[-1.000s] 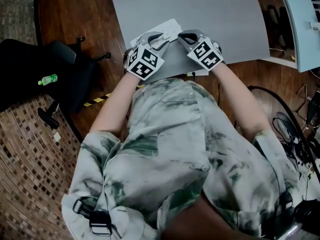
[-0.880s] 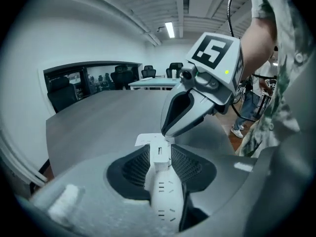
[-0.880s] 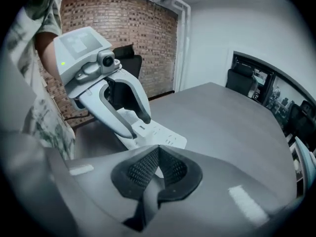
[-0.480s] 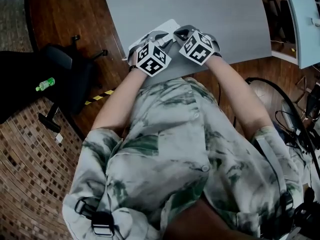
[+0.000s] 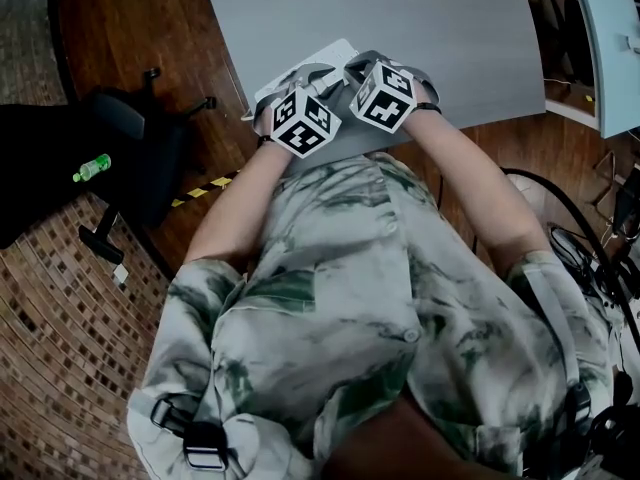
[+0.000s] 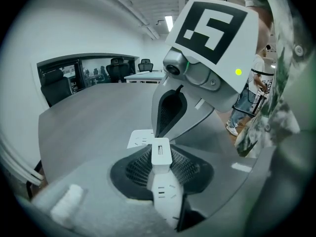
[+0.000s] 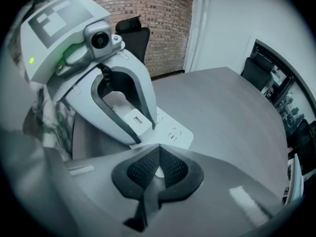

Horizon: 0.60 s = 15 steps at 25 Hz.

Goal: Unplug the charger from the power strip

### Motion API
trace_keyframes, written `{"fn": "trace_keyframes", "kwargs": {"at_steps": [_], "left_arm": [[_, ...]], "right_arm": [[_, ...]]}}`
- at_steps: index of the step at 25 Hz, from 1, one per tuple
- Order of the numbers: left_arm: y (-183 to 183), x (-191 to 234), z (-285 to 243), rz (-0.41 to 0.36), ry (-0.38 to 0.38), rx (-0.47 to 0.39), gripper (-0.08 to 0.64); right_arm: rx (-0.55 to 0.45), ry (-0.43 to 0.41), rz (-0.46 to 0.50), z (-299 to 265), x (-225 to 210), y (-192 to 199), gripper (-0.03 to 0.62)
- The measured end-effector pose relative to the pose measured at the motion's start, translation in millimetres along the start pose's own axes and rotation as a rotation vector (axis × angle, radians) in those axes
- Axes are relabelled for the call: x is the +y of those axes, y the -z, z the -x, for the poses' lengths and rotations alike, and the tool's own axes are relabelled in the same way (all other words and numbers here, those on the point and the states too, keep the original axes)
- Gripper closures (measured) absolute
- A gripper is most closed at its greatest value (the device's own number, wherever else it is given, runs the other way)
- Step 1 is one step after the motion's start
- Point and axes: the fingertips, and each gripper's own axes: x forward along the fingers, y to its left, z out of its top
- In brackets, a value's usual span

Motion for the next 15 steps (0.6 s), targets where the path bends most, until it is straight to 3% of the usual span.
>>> {"fn": "trace_keyframes", "kwargs": {"at_steps": [3,8,11,15], "left_arm": [[-3,0,5,-0.001,-0.005,-0.015,0.462],[-64,15,49,-0.046,-0.046,-0.154,0.460],[-62,29,64,-0.020,-0.062,-0.156,0.459],[-53,35,92,0.043,-0.101,-0.164,0.457]], "right_arm": [[0.025,0.010,0.030,-3,3,0,0.595],[0.019,-0.005,0.035,-1,-2,-4,0.595],[-0.008,-0.018,0.022,-2,-4,-3,0.595],[-0.117,0.025,0.011,10,-5,-4,0.589]]}}
